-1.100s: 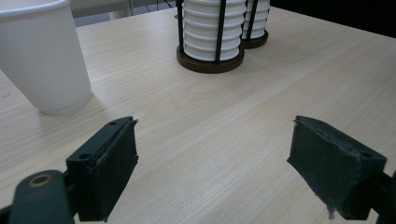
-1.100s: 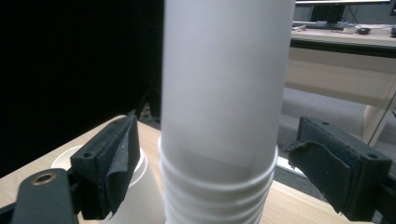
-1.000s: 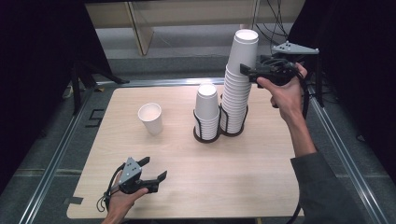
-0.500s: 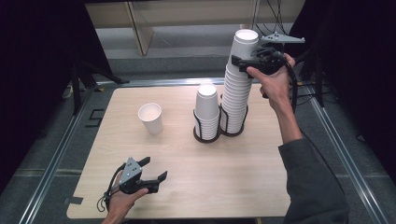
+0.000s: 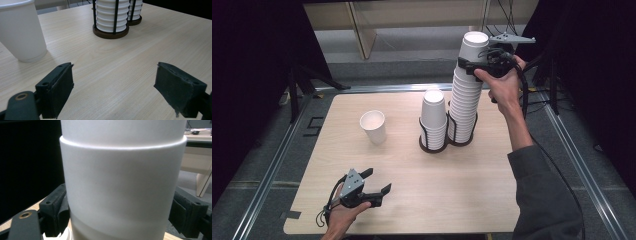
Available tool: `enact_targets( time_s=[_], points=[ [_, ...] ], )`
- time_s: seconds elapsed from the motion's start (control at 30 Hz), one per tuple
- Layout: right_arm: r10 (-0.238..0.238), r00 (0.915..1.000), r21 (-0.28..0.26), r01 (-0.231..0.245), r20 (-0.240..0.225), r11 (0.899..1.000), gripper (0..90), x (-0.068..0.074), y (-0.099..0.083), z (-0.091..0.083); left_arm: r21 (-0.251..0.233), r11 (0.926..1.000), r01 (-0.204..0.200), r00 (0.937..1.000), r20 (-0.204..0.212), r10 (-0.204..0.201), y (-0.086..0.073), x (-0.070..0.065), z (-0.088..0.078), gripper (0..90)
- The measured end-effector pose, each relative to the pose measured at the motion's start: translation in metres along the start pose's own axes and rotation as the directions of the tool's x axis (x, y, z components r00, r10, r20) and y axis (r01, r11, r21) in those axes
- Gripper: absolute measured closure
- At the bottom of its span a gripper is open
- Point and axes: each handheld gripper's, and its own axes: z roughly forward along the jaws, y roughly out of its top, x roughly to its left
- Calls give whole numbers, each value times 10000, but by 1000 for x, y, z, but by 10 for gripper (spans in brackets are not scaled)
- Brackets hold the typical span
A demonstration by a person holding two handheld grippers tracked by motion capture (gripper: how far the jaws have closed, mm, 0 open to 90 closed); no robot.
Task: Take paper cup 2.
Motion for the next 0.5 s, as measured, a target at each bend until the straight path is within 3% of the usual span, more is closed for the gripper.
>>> enact_targets(
  time_s=[0.23, 0.5],
  points=[
    [16, 10000, -166, -16, 42, 9999, 176, 1, 6, -3, -74, 10000, 46, 10000, 30, -46, 0, 0, 1, 145],
    [-210, 9995, -610, 223, 231, 9979, 176, 6, 29, -13, -109, 9999, 11, 10000, 88, -10, 0, 0, 2, 144]
  ],
)
